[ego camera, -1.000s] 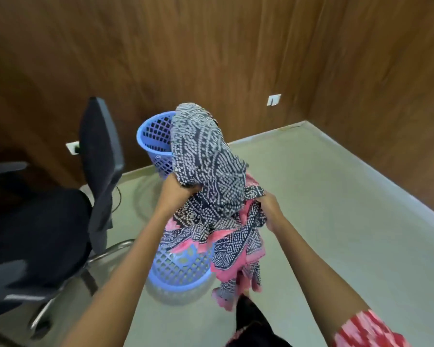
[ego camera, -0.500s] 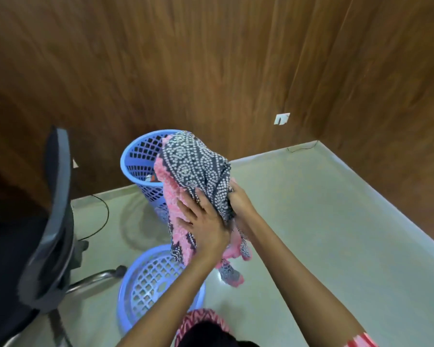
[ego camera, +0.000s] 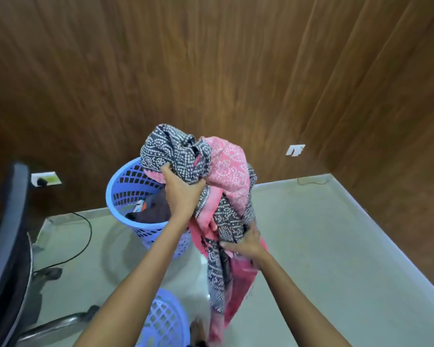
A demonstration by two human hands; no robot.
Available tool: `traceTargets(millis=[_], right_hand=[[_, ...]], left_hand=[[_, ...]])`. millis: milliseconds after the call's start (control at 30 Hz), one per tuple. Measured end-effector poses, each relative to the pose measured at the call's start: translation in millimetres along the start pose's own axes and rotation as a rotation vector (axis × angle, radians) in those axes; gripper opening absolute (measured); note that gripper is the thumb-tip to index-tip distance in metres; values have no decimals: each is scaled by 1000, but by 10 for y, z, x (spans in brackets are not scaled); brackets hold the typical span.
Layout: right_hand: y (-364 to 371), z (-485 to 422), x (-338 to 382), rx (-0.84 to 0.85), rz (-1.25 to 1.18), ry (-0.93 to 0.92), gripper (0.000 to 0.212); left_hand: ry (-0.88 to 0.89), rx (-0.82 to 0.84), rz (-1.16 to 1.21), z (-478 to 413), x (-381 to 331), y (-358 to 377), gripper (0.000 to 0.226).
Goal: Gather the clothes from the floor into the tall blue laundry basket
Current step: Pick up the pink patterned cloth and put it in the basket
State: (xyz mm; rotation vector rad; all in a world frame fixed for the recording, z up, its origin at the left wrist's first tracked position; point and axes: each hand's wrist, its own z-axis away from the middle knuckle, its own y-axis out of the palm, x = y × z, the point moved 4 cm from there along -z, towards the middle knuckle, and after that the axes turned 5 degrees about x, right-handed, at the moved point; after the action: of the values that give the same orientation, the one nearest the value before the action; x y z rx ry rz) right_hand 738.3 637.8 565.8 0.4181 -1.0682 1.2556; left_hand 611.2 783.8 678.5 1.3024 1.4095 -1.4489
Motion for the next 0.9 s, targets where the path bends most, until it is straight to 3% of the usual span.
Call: traceTargets(millis=[67, 100, 200, 333, 533, 667, 800, 900], right_hand=[[121, -322, -13, 154, -411, 194, 51], [172, -497, 98, 221, -539, 221, 34], [204, -1070, 567, 290, -806, 108, 36], [290, -1615, 1288, 391, -1044, 0, 33], [622, -2592, 1818, 535, -751, 126, 37], [738, -3206, 1816, 530, -529, 262, 38], [720, -3576, 1654, 609, -129, 388, 31], [644, -3819, 1499, 608, 88, 428, 20]], left_hand=[[-27, 6, 84, -290, -33, 49, 76], [-43, 5, 121, -421, -37, 75, 76], [-119, 3, 299, -671, -3, 130, 73], [-257, -53, 517, -1229, 242, 11, 90], [-550, -233, 787, -2035, 960, -231, 96], [-711, -264, 893, -2396, 1521, -202, 102], [-822, -248, 819, -2502, 1869, -120, 67], [-981, -191, 556, -2438, 2050, -178, 63]])
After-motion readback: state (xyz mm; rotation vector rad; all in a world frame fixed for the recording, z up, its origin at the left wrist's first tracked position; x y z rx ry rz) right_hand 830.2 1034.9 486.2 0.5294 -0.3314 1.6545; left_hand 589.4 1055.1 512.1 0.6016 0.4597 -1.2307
